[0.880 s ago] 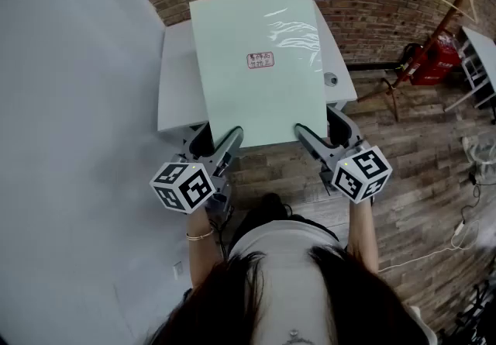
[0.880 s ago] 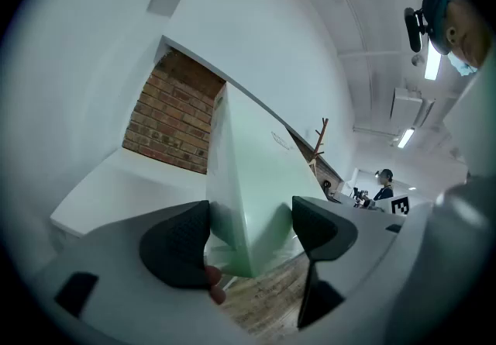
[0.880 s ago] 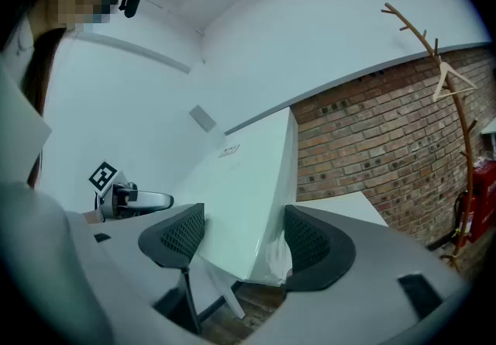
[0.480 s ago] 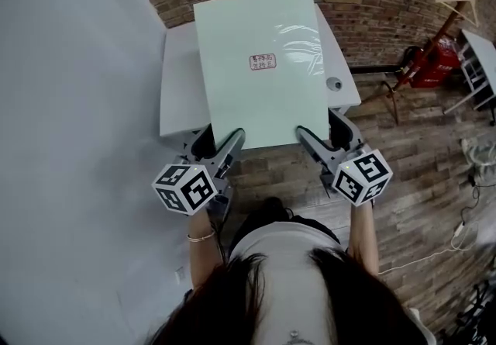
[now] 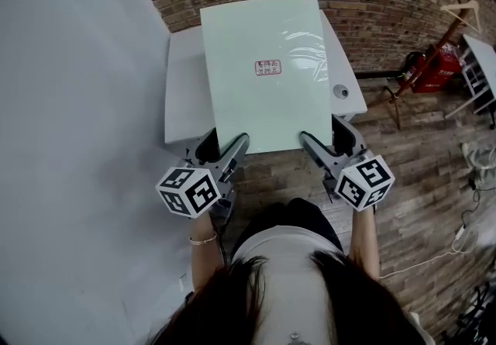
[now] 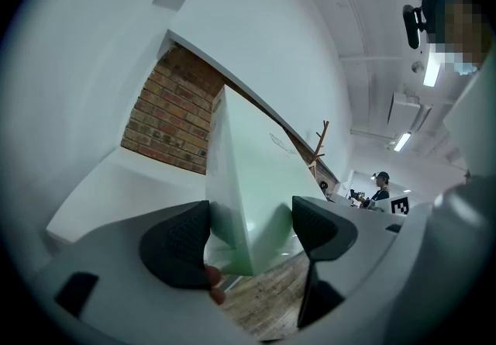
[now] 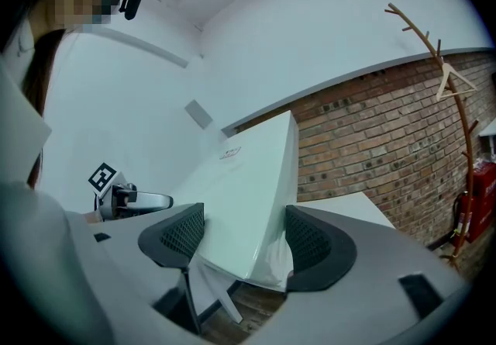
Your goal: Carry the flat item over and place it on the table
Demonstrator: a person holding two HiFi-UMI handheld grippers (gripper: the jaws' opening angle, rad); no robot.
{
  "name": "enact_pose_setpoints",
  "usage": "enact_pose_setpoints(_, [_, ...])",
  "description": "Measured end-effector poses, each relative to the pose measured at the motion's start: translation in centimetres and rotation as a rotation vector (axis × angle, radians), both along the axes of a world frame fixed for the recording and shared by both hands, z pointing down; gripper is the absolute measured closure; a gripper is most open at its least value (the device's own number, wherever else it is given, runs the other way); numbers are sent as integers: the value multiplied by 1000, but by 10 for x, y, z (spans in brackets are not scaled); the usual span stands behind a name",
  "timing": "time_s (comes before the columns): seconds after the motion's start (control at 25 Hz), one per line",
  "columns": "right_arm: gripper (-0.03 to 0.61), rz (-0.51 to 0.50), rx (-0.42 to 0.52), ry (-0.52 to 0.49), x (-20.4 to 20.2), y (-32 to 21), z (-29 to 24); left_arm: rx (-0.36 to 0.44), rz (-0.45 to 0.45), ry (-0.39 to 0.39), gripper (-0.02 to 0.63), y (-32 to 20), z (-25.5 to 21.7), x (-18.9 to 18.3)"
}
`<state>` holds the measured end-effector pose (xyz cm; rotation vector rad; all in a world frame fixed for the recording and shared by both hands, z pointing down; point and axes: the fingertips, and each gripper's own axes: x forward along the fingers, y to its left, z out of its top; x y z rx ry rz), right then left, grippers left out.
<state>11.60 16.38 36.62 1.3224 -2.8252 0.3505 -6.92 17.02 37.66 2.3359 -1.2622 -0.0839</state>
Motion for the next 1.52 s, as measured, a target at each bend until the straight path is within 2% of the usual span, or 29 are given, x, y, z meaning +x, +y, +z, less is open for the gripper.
enact_pose_setpoints(0.68, [232, -2, 4, -1, -8, -37, -2, -10, -3, 1, 273, -36, 0, -9])
enact_pose_setpoints(1.52, [232, -25, -10, 4, -1, -138, 1, -40, -18, -11, 273, -133, 4, 1])
